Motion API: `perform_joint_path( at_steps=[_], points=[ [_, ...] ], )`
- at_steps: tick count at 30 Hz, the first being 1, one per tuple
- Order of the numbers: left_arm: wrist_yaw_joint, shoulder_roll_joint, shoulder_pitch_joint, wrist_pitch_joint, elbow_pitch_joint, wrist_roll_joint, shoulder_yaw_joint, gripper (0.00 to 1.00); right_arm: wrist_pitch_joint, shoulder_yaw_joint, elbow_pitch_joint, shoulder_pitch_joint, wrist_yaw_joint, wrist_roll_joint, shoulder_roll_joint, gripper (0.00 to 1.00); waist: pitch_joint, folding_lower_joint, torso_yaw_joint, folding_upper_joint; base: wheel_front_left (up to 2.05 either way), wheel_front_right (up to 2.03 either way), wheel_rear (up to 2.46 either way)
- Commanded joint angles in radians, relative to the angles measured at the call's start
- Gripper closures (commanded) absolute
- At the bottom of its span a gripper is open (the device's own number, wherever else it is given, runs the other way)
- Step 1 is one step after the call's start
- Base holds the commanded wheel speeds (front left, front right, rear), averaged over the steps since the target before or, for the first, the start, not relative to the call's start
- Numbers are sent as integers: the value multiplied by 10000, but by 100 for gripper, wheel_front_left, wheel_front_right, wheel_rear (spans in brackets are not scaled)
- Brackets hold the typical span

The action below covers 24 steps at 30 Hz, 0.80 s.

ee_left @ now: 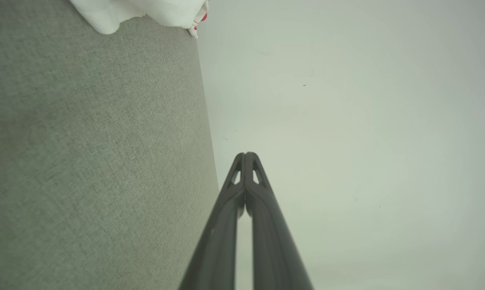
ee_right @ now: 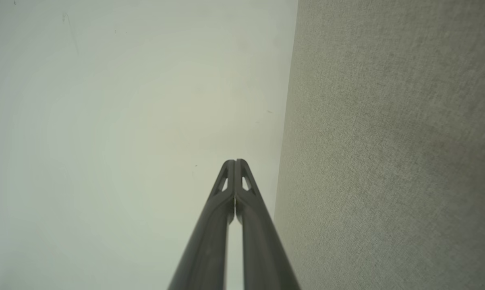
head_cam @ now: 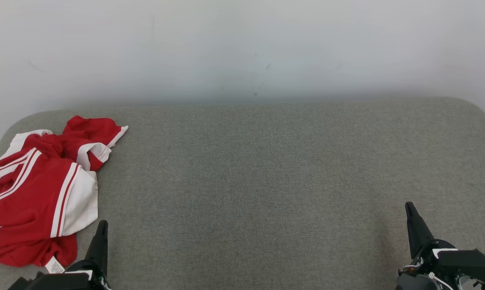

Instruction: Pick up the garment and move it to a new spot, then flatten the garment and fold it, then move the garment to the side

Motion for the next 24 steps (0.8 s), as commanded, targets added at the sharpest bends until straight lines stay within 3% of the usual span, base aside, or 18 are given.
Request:
perform_joint_path(
  at_steps=[1, 17, 18, 19, 20, 21, 24],
  points=[
    [-33, -3, 0, -3, -32, -49, 26, 100, 24, -7, -12, -73, -21, 17, 13, 100, 0, 0, 0, 0, 0, 0, 0],
    [-33, -3, 0, -3, -32, -49, 27, 100, 24, -6, -12, -73, -21, 18, 13, 100, 0, 0, 0, 0, 0, 0, 0],
    [0, 0, 0, 0, 0, 0, 0, 0, 0, 0, 0, 0, 0, 0, 0, 0, 0, 0, 0, 0, 0, 0, 0],
    [2, -4, 8, -4, 38, 1, -10, 0, -7, 3, 36, 23, 0, 0, 4, 0, 0, 0, 0, 0, 0, 0, 0],
    [6, -15, 38, -16, 96, 0, -23, 100, -16, 13, 88, 56, 0, -2, 10, 100, 1, 0, 0, 0, 0, 0, 0],
    [6, -34, 107, -6, 213, 1, -29, 0, -11, 15, 217, 145, 0, -1, 21, 0, 1, 0, 0, 0, 0, 0, 0],
    [5, -37, 129, -146, 171, 6, -99, 0, -146, 103, 194, 172, 0, -38, 24, 0, 4, 0, 4, 0, 0, 0, 0]
  ],
)
